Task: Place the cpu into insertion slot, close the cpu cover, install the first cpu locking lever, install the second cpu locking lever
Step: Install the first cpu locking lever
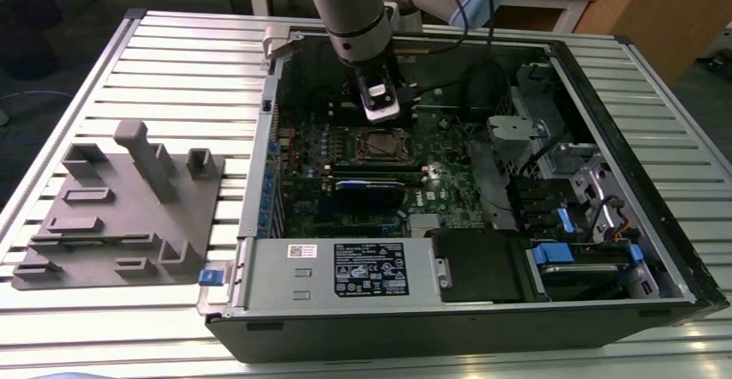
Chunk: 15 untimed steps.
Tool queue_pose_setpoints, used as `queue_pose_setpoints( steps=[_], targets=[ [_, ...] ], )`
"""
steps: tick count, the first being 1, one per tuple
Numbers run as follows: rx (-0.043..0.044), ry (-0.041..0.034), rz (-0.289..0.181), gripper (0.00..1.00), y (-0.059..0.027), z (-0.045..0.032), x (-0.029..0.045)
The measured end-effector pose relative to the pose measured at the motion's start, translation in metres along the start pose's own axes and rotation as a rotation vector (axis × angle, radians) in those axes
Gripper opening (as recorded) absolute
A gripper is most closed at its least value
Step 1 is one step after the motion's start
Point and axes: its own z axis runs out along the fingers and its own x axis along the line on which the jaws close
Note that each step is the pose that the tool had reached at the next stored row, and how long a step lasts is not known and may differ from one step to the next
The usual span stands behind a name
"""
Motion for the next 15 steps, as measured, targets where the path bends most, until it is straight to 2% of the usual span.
queue_pose_setpoints(
  steps=[10,15],
  targets=[
    [-0.0041,0.0018,0.001,0.11,-0.0017,-0.0004,-0.0008],
    [-0.0047,0.0021,0.002,0.11,-0.0065,-0.0009,-0.003]
  ],
)
